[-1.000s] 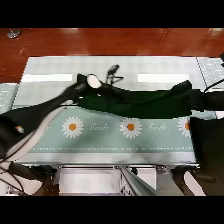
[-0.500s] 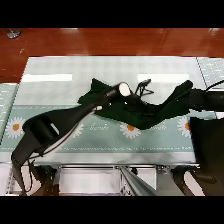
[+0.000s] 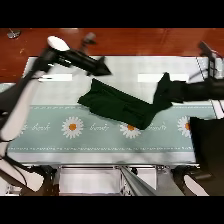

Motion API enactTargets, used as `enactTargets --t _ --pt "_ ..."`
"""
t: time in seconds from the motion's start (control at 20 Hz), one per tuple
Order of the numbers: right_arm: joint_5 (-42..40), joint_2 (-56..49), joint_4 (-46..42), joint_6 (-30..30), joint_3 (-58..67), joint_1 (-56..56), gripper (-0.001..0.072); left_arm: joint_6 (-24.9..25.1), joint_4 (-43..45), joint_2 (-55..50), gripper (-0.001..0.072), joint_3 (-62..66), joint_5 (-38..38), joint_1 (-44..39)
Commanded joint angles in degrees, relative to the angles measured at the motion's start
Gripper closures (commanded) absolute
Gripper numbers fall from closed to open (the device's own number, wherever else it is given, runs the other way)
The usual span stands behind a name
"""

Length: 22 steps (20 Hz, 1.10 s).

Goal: Fold the shirts.

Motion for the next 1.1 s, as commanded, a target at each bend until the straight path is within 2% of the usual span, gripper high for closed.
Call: enactTargets --t 0.0,0.1,0.25,0.35,0.5,0.65,0.7,0.75,0.8,0.95,1.05 --pt "-3.82 -13.14 0.0 1.18 10.34 9.29 0.0682 2.29 8.57 12.48 0.0682 -6.16 -3.91 12.44" --pt "-4.35 -22.05 0.04 1.07 17.73 13.77 0.0682 3.43 9.2 24.68 0.0682 -17.09 0.52 16.5" --pt "-5.51 -34.71 0.66 1.31 28.5 18.58 0.0682 5.51 9.35 45.35 0.0682 -36.46 11.89 17.92" --pt "-5.55 -42.12 0.87 2.1 35.1 20.63 0.0682 5.22 9.25 56.22 0.0682 -47.91 14.4 17.73" --pt "-6.34 -50.88 1.36 4.24 42.86 23.3 0.0682 3.54 9.22 66.03 0.0682 -61.46 14.53 17.73" --pt "-6.93 -57.94 1.66 6.23 49.35 25.27 0.0679 3.3 8.79 67.65 0.0682 -68.74 15.56 17.73" --pt "-6.97 -59.76 1.77 6.78 51.12 25.4 0.0542 3.3 8.83 67.08 0.0682 -69.83 16.33 17.73" --pt "-6.78 -60.63 2.8 7.5 52.22 24.92 0.0237 3.3 8.83 66.2 0.0682 -70.4 17.05 17.73" --pt "-6.71 -60.37 5.53 6.71 52.28 23.78 0.0086 3.3 8.81 65.18 0.0682 -70.44 17.11 17.73" --pt "-0.46 -55.58 14.95 4.63 52.28 15.06 0.0086 3.91 8.83 63.1 0.0681 -70.44 17.07 17.73" --pt "9.46 -49.53 14.32 1.57 52.24 7.26 0.0087 4.0 8.83 63.01 0.068 -70.47 17.03 17.73"
